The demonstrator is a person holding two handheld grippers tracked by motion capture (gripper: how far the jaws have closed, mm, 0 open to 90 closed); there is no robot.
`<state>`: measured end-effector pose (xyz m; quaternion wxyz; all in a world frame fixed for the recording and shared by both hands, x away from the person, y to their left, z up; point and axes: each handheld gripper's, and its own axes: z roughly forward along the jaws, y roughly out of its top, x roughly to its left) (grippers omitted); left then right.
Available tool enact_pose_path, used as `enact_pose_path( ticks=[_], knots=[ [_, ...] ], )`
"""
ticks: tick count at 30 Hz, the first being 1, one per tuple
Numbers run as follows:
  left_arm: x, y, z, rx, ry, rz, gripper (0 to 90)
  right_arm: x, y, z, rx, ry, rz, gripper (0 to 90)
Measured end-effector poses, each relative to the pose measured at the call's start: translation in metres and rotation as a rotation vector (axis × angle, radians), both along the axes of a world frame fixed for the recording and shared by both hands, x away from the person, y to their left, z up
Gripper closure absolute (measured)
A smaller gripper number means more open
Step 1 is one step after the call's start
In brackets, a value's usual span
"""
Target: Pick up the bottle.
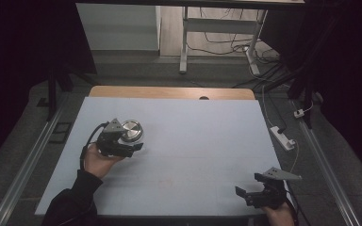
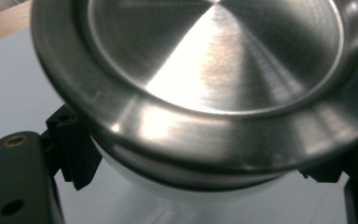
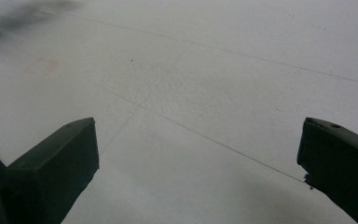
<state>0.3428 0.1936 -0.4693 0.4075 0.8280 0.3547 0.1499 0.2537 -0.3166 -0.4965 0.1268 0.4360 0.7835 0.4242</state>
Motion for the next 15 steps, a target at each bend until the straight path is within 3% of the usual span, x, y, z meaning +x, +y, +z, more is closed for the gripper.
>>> enact_pose_path(
  ticks=[15],
  knots=[
    [0.005,-0.045,0.018,0.006,-0.001,-0.126,15.9,0.0,0.0,0.0,0.001,-0.001,0.001,0.0]
  ],
)
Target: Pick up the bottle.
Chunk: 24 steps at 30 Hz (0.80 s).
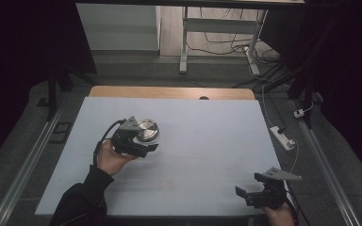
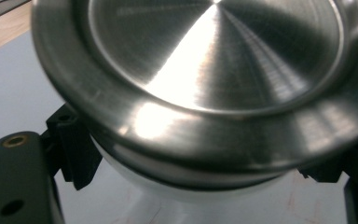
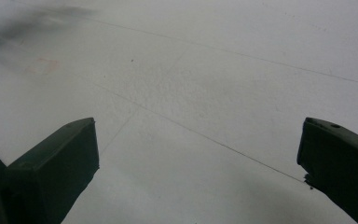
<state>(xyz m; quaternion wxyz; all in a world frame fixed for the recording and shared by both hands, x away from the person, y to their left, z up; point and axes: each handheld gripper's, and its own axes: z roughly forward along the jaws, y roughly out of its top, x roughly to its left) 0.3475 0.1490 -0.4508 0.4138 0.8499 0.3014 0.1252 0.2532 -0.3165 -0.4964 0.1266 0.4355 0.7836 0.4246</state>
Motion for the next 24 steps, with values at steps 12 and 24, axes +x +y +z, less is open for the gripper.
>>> enact_pose_path(
  ticks=[12,24],
  knots=[
    [-0.003,-0.03,0.011,0.001,-0.001,-0.081,15.9,0.0,0.0,0.0,-0.002,-0.002,0.003,0.0],
    [-0.012,-0.052,0.015,0.019,-0.005,-0.149,15.9,0.0,0.001,0.0,-0.01,-0.011,0.007,0.0]
  ],
)
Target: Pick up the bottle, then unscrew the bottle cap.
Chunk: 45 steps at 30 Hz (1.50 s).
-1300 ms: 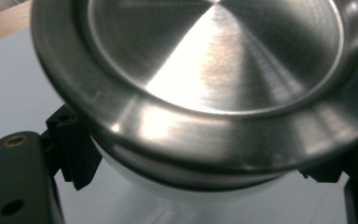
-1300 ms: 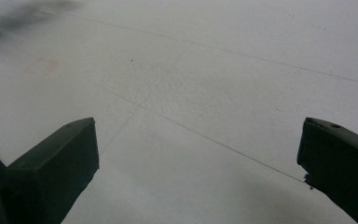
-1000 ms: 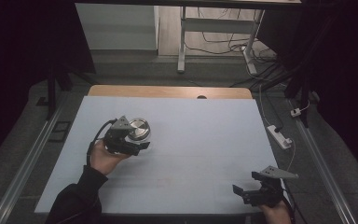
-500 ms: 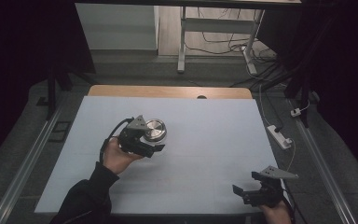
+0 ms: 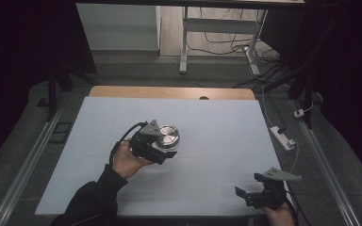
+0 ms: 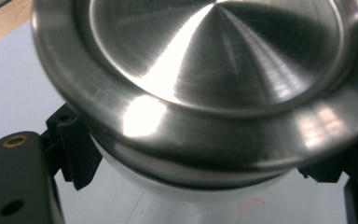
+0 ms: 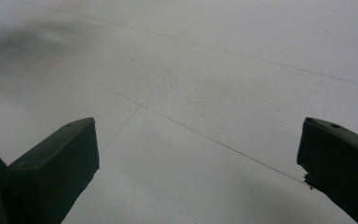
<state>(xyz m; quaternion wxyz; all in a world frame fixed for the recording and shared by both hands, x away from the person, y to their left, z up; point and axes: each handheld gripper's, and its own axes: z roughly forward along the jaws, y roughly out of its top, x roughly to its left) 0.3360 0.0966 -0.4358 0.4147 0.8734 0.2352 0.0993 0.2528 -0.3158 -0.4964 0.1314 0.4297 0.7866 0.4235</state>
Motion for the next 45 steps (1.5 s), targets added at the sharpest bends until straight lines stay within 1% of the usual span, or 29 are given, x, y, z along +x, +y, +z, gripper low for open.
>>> enact_pose_path(
  ticks=[4,8,11,18,21,23,26,28,31,34,36,37,38,39,42,43,45],
  knots=[
    [-0.002,-0.003,0.0,0.005,-0.003,-0.009,15.9,0.0,0.0,0.0,-0.005,-0.002,0.002,0.0],
    [-0.002,-0.003,-0.002,0.007,0.0,-0.009,16.0,-0.001,0.0,0.0,-0.005,-0.004,0.003,0.0],
    [-0.002,-0.003,-0.004,0.012,0.002,-0.007,16.0,-0.001,0.0,0.001,-0.002,-0.013,-0.002,0.0],
    [-0.003,-0.003,-0.007,0.006,0.005,-0.008,16.0,-0.002,0.001,0.004,-0.004,-0.034,-0.002,0.0],
    [-0.004,-0.003,-0.007,-0.002,0.008,-0.009,16.0,-0.003,0.003,0.008,0.001,-0.041,0.01,0.0],
    [-0.004,-0.003,-0.007,-0.01,0.01,-0.011,15.9,-0.003,0.008,0.011,0.005,-0.051,0.027,0.0],
    [-0.005,-0.003,-0.006,-0.012,0.009,-0.01,15.9,-0.003,0.012,0.014,0.003,-0.053,0.047,0.0],
    [-0.005,-0.002,-0.007,-0.005,0.005,-0.01,16.0,-0.003,0.017,0.016,0.0,-0.057,0.066,0.0],
    [-0.006,-0.002,-0.008,-0.009,0.006,-0.008,15.9,-0.003,0.027,0.021,-0.001,-0.064,0.099,0.0],
    [-0.007,-0.001,-0.008,-0.015,0.009,-0.008,16.0,-0.003,0.031,0.023,-0.002,-0.065,0.114,0.0],
    [-0.007,-0.001,-0.009,-0.017,0.008,-0.008,16.0,-0.001,0.037,0.026,0.006,-0.067,0.137,0.0],
    [-0.007,-0.001,-0.009,-0.019,0.007,-0.009,16.0,-0.001,0.037,0.026,0.006,-0.067,0.137,0.0],
    [-0.007,-0.001,-0.009,-0.02,0.007,-0.008,16.0,0.0,0.042,0.029,0.015,-0.071,0.152,0.0],
    [-0.007,0.0,-0.009,-0.017,0.005,-0.01,16.0,0.0,0.042,0.029,0.015,-0.071,0.152,0.0],
    [-0.008,0.0,-0.009,-0.023,0.003,-0.009,16.0,0.003,0.052,0.036,0.011,-0.084,0.187,0.0],
    [-0.008,0.0,-0.009,-0.023,0.003,-0.009,16.0,0.003,0.052,0.036,0.011,-0.084,0.187,0.0],
    [-0.008,0.0,-0.009,-0.021,0.003,-0.009,16.0,0.006,0.062,0.043,0.002,-0.099,0.212,0.0]
  ],
)
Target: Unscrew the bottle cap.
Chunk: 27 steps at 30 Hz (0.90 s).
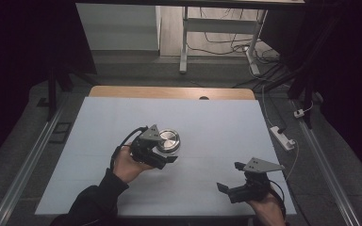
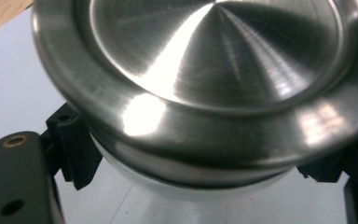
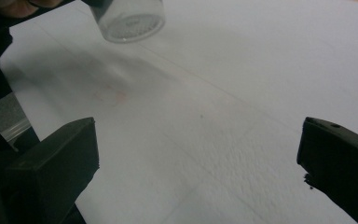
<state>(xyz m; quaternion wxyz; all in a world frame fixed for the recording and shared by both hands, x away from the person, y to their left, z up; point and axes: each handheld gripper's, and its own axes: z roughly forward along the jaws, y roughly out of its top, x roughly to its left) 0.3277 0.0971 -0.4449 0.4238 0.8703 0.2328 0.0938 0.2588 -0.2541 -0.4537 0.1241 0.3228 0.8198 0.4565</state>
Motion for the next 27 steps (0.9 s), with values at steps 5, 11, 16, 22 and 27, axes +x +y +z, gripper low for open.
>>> enact_pose_path(
  ticks=[5,11,16,22,27],
  knots=[
    [-0.001,0.001,-0.001,-0.005,0.0,0.003,16.0,0.005,0.018,0.012,-0.012,-0.03,0.05,0.0],
    [-0.002,0.001,-0.002,-0.001,-0.004,-0.004,16.0,0.013,0.036,0.021,-0.021,-0.058,0.092,0.0],
    [-0.003,0.001,-0.003,-0.009,-0.007,0.0,16.0,0.02,0.046,0.024,-0.014,-0.064,0.115,0.0],
    [-0.003,0.001,-0.004,-0.011,-0.01,-0.001,16.0,0.031,0.061,0.032,0.0,-0.073,0.145,0.0],
    [-0.004,0.001,-0.005,-0.015,-0.01,-0.002,16.0,0.038,0.075,0.041,0.02,-0.058,0.176,0.0]
  ],
)
